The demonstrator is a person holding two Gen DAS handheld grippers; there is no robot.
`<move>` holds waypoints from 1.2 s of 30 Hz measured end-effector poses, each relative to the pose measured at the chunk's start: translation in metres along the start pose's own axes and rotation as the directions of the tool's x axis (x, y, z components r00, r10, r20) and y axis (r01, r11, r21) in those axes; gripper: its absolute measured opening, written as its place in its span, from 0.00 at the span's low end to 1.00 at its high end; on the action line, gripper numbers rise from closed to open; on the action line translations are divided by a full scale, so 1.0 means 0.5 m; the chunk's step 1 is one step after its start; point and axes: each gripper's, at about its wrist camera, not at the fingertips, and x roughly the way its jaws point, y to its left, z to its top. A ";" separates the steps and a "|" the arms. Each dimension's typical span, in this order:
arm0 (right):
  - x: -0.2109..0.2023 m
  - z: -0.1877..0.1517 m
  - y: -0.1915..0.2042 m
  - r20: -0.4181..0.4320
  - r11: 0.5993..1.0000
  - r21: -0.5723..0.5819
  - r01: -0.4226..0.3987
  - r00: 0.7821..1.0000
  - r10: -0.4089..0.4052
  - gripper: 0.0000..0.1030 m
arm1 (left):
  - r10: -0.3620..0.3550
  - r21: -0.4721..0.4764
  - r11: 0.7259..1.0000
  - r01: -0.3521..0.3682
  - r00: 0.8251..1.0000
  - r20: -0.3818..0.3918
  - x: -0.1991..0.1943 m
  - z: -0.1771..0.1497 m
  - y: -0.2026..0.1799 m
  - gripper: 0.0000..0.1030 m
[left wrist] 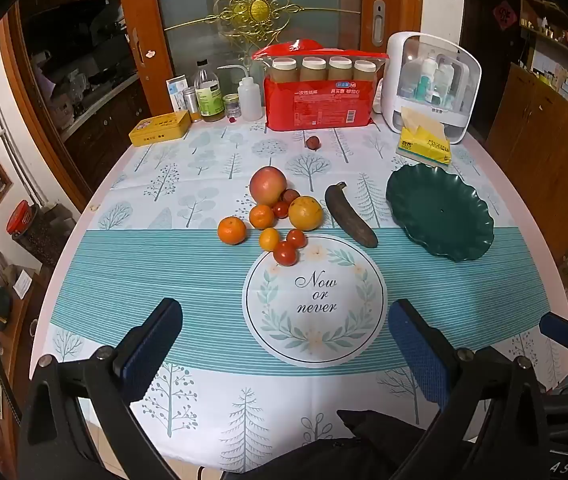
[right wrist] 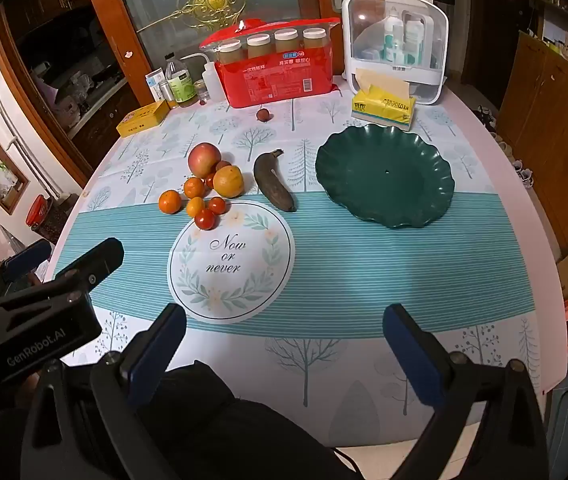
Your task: Organize fruits
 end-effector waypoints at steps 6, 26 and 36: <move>-0.001 -0.001 -0.001 0.002 1.000 -0.002 -0.002 1.000 0.002 0.96 | 0.000 0.001 1.000 0.000 1.000 -0.002 0.000 0.000 0.000 0.99; 0.000 0.000 -0.004 -0.003 1.000 -0.003 0.002 1.000 -0.002 0.96 | -0.001 0.001 1.000 0.001 1.000 0.002 0.000 0.000 0.000 0.99; -0.005 -0.010 0.001 0.009 1.000 0.001 -0.003 1.000 0.003 0.96 | 0.009 -0.006 1.000 -0.009 1.000 0.007 0.001 0.008 -0.002 0.99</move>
